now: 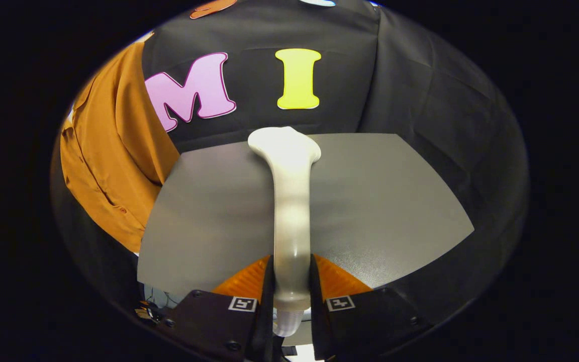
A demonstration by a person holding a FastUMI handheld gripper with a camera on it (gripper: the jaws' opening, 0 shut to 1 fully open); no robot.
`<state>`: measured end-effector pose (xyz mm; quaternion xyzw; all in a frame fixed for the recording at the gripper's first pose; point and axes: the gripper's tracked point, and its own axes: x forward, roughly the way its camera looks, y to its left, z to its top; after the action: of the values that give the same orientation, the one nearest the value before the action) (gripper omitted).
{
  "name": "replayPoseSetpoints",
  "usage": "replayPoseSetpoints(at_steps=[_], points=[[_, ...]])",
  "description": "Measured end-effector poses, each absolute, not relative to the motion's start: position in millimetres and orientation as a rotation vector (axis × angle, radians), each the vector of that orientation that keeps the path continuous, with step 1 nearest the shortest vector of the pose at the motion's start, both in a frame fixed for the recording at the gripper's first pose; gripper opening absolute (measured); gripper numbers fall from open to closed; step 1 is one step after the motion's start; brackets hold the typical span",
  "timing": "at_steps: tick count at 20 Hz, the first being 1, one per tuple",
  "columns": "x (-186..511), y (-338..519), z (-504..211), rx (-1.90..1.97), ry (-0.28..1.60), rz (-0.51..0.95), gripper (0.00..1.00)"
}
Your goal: Iron the clothes twice with a garment steamer, once on the left side and once on the right side.
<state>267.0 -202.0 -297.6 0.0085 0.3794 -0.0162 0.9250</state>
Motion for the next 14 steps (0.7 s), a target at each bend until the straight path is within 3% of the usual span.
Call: replayPoseSetpoints(at_steps=[3, 14], points=[[271.7, -201.0, -295.0, 0.049, 0.706, -0.018, 0.24], [207.0, -130.9, -183.4, 0.067, 0.35, -0.048, 0.23]])
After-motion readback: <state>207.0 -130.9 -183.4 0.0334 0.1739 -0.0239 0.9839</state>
